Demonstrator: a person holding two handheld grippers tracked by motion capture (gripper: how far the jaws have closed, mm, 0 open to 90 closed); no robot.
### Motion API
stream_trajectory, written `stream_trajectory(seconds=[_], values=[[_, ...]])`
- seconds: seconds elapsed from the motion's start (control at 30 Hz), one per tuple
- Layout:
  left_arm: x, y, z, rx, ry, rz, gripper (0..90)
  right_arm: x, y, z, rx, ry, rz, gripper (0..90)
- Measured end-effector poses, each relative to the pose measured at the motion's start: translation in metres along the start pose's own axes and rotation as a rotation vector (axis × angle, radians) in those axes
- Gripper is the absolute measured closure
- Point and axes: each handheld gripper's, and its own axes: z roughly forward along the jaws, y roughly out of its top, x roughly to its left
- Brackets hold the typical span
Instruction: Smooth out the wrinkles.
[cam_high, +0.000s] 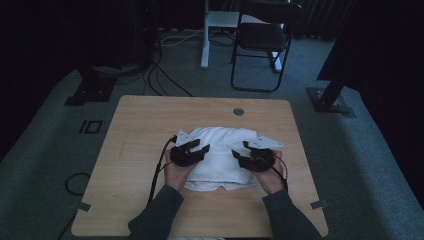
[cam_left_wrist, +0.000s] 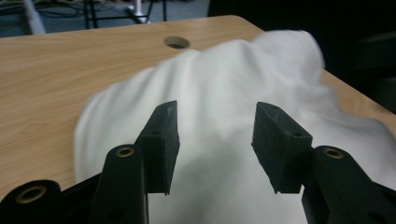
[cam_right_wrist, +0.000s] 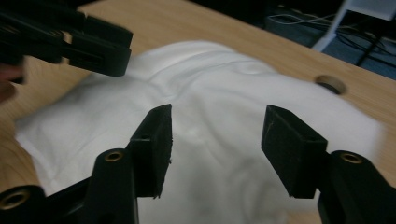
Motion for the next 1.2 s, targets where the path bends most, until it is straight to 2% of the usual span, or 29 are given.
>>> stream_trajectory(seconds=[0.1, 0.17, 0.23, 0.3, 0.4, 0.53, 0.6, 0.7, 0.8, 0.97, 1.2], values=[[-0.002, -0.008, -0.001, 0.021, -0.015, 0.011, 50.9, 0.000, -0.009, 0.029, 0.077, 0.021, -0.037, 40.0], [-0.002, -0.015, -0.002, 0.043, -0.015, 0.014, 50.2, -0.002, -0.021, 0.042, 0.125, 0.002, -0.062, 38.7], [0.000, -0.023, -0.003, 0.057, -0.010, 0.016, 49.1, -0.006, -0.033, 0.047, 0.164, -0.009, -0.032, 38.5], [0.003, -0.031, -0.006, 0.057, -0.021, 0.003, 48.0, -0.012, -0.043, 0.046, 0.169, -0.009, 0.011, 38.4], [0.004, -0.041, -0.010, 0.056, -0.014, 0.008, 47.4, -0.020, -0.053, 0.049, 0.191, 0.001, 0.071, 36.8], [0.005, -0.049, -0.013, 0.049, -0.004, 0.004, 47.4, -0.019, -0.059, 0.064, 0.200, 0.032, 0.100, 36.3], [0.007, -0.051, -0.015, 0.050, -0.001, 0.015, 47.4, -0.020, -0.060, 0.068, 0.186, 0.042, 0.116, 36.4], [0.009, -0.053, -0.017, 0.045, 0.002, 0.006, 47.4, -0.021, -0.058, 0.074, 0.173, 0.060, 0.130, 36.2], [0.013, -0.055, -0.021, 0.039, 0.023, -0.002, 47.5, -0.021, -0.054, 0.081, 0.177, 0.074, 0.133, 36.2], [0.023, -0.056, -0.027, 0.036, 0.051, -0.022, 47.5, -0.014, -0.046, 0.093, 0.177, 0.086, 0.128, 36.2], [0.046, -0.057, -0.040, 0.034, 0.107, -0.053, 47.5, 0.001, -0.031, 0.117, 0.178, 0.113, 0.122, 36.1]])
